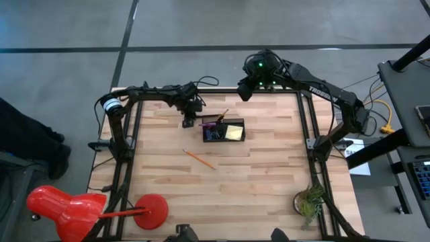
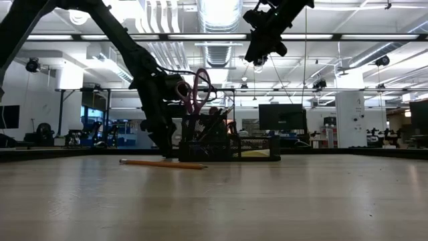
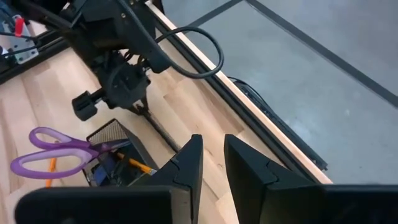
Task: Pick and place office supplies into organizer
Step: Put the black pen into the black desk organizer
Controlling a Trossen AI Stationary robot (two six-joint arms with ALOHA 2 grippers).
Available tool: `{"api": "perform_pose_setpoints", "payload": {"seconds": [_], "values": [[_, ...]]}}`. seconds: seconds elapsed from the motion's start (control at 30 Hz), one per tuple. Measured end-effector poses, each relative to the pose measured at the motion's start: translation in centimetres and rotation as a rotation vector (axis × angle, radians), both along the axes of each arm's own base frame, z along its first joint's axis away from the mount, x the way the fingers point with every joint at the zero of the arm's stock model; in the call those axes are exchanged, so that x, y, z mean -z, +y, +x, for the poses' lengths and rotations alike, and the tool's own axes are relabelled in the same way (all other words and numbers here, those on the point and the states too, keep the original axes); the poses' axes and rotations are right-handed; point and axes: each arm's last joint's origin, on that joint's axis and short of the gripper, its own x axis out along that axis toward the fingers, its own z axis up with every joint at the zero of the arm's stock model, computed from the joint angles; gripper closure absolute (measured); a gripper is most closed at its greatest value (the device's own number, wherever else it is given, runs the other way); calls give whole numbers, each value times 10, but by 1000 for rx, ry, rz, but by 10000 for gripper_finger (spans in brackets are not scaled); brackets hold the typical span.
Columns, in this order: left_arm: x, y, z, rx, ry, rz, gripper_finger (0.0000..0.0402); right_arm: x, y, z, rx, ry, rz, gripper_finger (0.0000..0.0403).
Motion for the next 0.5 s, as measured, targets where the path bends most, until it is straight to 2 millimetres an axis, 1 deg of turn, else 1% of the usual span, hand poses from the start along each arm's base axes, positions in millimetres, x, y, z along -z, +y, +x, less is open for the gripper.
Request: {"api": "perform_pose_setpoints", "payload": {"seconds": [0.07, 0.13, 0.33, 0.5], "values": [[0, 0, 1, 0, -6, 11, 354, 0, 0, 0, 7, -3, 5, 344], [0, 1, 2, -1, -22, 26, 376, 0, 0, 0, 10, -5, 8, 344], [2, 1, 1, -12, 3, 41, 379, 0, 0, 0, 14, -7, 14, 344], [-5, -5, -8, -34, 87, 48, 379, 0, 0, 0, 17, -10, 17, 344]]}}
